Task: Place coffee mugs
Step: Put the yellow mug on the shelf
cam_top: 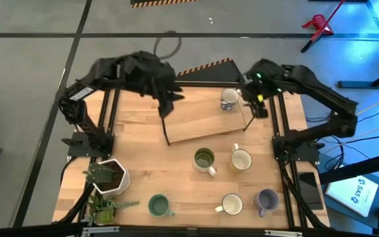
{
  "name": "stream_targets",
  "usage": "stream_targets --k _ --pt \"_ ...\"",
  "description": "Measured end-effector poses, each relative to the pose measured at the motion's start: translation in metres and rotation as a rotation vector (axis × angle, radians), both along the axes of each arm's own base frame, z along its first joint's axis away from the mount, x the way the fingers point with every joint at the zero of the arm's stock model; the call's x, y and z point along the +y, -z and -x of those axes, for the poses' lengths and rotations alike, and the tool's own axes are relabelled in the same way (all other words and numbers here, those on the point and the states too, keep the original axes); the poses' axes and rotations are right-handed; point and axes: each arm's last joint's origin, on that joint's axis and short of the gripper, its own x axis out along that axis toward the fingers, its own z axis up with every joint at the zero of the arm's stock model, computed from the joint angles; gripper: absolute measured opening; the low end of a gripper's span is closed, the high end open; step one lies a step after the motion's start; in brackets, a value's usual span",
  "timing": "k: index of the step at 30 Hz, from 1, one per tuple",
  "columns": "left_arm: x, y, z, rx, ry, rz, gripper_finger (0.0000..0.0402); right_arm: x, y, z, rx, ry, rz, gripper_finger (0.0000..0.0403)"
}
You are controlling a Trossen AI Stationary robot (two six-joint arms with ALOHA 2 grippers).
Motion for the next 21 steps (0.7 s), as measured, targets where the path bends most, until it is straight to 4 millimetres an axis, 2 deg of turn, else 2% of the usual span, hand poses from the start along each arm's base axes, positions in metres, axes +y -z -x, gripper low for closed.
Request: stream_targets --k 5,13,17,21 --pt "-0.021 0.007 -0.028 -0.042 0.080 -0.008 0.0130 0.038 0.006 0.021 0.010 0.091 -0.083 0.0175" --pt "-0.045 0.032 -0.071 -0.028 0.171 -0.042 0.0132 0.086 0.062 0.048 0.080 0.245 -0.160 0.0175" --pt "-0.057 0.046 -0.090 -0.019 0.227 -0.040 0.0146 0.103 0.088 0.048 0.081 0.248 -0.196 0.0175" --pt "-0.066 0.060 -0.111 -0.028 0.262 -0.053 0.0163 0.117 0.101 0.046 0.062 0.237 -0.199 0.0175"
